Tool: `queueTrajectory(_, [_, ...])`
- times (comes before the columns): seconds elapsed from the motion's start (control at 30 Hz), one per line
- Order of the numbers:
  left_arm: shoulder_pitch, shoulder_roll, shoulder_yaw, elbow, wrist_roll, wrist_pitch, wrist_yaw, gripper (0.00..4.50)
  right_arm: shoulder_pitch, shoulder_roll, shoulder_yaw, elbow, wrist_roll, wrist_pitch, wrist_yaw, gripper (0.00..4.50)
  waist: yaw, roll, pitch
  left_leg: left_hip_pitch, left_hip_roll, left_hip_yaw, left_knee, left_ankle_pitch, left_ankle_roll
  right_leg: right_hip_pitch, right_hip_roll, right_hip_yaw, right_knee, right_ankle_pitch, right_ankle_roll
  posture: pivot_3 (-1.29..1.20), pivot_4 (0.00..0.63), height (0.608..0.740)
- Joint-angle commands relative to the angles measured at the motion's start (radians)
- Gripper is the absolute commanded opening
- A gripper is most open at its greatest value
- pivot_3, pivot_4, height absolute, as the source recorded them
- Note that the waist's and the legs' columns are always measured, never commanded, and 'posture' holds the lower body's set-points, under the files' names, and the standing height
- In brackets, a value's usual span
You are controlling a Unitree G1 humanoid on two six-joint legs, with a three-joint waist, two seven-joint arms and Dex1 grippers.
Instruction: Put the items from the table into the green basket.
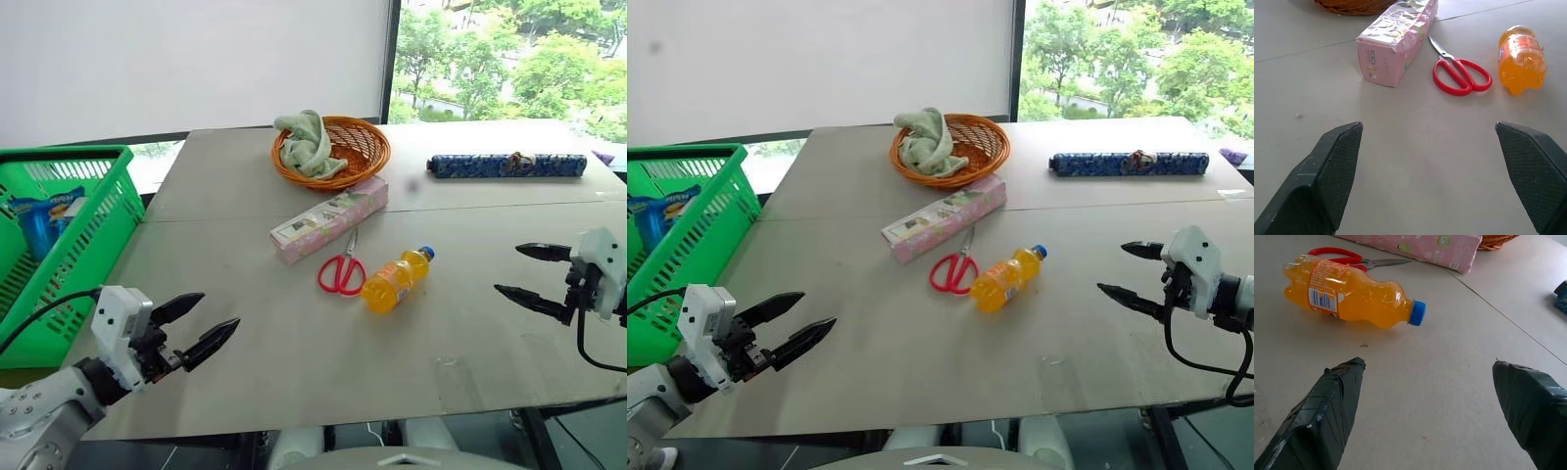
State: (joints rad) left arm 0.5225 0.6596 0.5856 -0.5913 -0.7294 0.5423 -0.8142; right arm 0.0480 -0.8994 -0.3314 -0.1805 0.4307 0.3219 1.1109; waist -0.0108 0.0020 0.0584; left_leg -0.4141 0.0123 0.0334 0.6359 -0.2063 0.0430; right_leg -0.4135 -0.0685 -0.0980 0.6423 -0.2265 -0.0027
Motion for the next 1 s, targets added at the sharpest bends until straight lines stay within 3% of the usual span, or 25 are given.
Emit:
queueTrajectory(0.03, [-0.068,0.050,-0.037,-0.082,-0.026,0.052,0.041,4.47,-0.007,-0.029,-0.019,-0.006,0.015,-0.044,0.054,4.50,0.000,0.000,0.000,0.000,0.000,0.000,0.000,0.000,0.000,0.000,0.000,0.000,0.000,0.000,0.000,-0.02,0.000,0.740])
queueTrajectory(0.1, [-0.226,0.073,-0.164,-0.159,-0.051,0.193,0.202,4.47,-0.056,-0.011,0.020,-0.018,0.023,-0.050,0.049,4.50,0.017,0.000,0.001,0.000,0.000,0.000,0.000,0.000,0.000,0.000,-0.001,-0.001,0.000,0.000,0.000,-0.04,0.000,0.740])
queueTrajectory(0.27, [-0.546,0.070,-0.326,-0.162,-0.233,0.566,0.475,4.47,-0.109,0.008,0.076,-0.090,0.025,-0.028,0.022,4.50,0.024,-0.001,0.001,0.000,-0.001,0.002,0.001,0.000,0.001,0.003,0.000,0.000,0.000,0.002,0.003,-0.05,0.000,0.740])
queueTrajectory(0.37, [-0.736,-0.015,-0.395,-0.071,-0.272,0.725,0.618,4.47,-0.129,0.009,0.110,-0.128,0.021,-0.011,0.001,4.50,0.022,-0.002,0.001,-0.001,-0.001,0.002,0.001,0.002,0.006,0.002,0.006,0.001,0.000,0.004,0.006,-0.05,0.000,0.740])
queueTrajectory(0.47, [-0.870,-0.117,-0.434,0.005,-0.254,0.831,0.725,4.47,-0.146,0.011,0.136,-0.146,0.022,-0.005,-0.009,4.50,0.023,-0.006,0.003,-0.001,-0.001,0.002,0.001,0.002,0.006,0.003,0.010,0.002,0.000,0.004,0.006,-0.06,0.000,0.740])
queueTrajectory(0.6, [-1.033,-0.250,-0.582,0.108,-0.069,1.036,0.910,4.47,-0.165,0.017,0.152,-0.179,0.035,0.019,-0.031,4.50,0.023,-0.010,0.004,0.000,-0.002,0.002,0.003,0.003,0.006,0.004,0.011,0.004,0.001,0.004,0.006,-0.07,0.000,0.740])
queueTrajectory(0.73, [-1.128,-0.332,-0.609,0.266,-0.056,1.072,0.895,4.47,-0.168,0.002,0.151,-0.194,0.045,0.033,-0.021,4.50,0.023,-0.011,0.005,0.000,-0.002,0.002,0.004,0.002,0.006,0.004,0.012,0.005,0.001,0.004,0.006,-0.08,0.000,0.740])
queueTrajectory(1.0, [-1.337,-0.462,-0.713,0.648,0.230,0.932,0.942,4.47,-0.202,-0.063,0.126,-0.187,0.076,0.076,0.014,4.50,0.018,-0.012,0.005,-0.001,-0.002,0.002,0.006,0.002,0.006,0.004,0.012,0.006,0.001,0.003,0.004,-0.11,0.000,0.740])
